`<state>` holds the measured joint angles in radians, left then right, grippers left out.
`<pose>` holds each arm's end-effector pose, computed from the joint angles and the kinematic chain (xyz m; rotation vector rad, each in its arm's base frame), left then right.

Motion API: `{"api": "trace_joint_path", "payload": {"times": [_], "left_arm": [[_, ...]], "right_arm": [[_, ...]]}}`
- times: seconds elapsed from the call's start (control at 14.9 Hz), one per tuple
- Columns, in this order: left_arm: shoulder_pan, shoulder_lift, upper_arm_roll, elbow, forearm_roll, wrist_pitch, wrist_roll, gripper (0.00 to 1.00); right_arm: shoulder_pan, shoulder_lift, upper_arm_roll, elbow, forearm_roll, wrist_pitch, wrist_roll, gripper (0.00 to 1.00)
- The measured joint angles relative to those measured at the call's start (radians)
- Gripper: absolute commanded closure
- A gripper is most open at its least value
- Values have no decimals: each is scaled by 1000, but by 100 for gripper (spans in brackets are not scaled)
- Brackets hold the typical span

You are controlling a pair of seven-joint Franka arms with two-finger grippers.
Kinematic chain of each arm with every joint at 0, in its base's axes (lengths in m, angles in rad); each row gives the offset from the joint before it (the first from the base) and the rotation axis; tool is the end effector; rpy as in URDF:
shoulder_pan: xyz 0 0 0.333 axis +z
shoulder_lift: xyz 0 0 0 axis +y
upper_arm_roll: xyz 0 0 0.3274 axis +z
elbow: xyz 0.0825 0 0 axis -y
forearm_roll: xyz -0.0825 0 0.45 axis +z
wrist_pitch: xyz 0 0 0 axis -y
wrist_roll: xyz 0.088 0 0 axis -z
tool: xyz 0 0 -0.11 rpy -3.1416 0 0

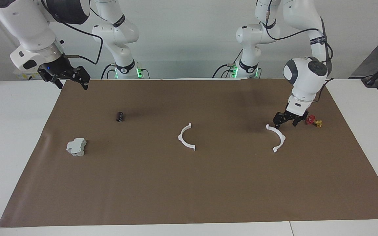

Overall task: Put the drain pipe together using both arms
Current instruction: 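Grasp the other white half-ring with the left gripper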

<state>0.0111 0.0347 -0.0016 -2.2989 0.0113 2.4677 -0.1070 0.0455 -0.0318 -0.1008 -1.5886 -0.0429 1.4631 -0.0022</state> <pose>0.5780 0.0055 0.3088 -3.1289 -0.1694 -0.2107 0.5970 -0.0391 0.6339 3.1000 -0.0861 -0.1474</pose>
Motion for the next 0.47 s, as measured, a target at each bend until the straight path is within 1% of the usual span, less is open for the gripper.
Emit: {"api": "trace_joint_path", "payload": {"times": [0.07, 0.2, 0.33, 0.47], "left_arm": [[0, 15, 0, -2, 0, 37, -36, 0], [-3, 51, -2, -2, 0, 90, -110, 0], [-4, 85, -5, 1, 0, 121, -209, 0], [-5, 102, -5, 5, 0, 138, -258, 0]], "right_arm": [[3, 0, 6, 16, -23, -12, -7, 0], [7, 1, 17, 24, -30, -12, -14, 0], [11, 3, 18, 24, -12, -12, -14, 0], [8, 5, 16, 23, 14, -8, -14, 0]]}}
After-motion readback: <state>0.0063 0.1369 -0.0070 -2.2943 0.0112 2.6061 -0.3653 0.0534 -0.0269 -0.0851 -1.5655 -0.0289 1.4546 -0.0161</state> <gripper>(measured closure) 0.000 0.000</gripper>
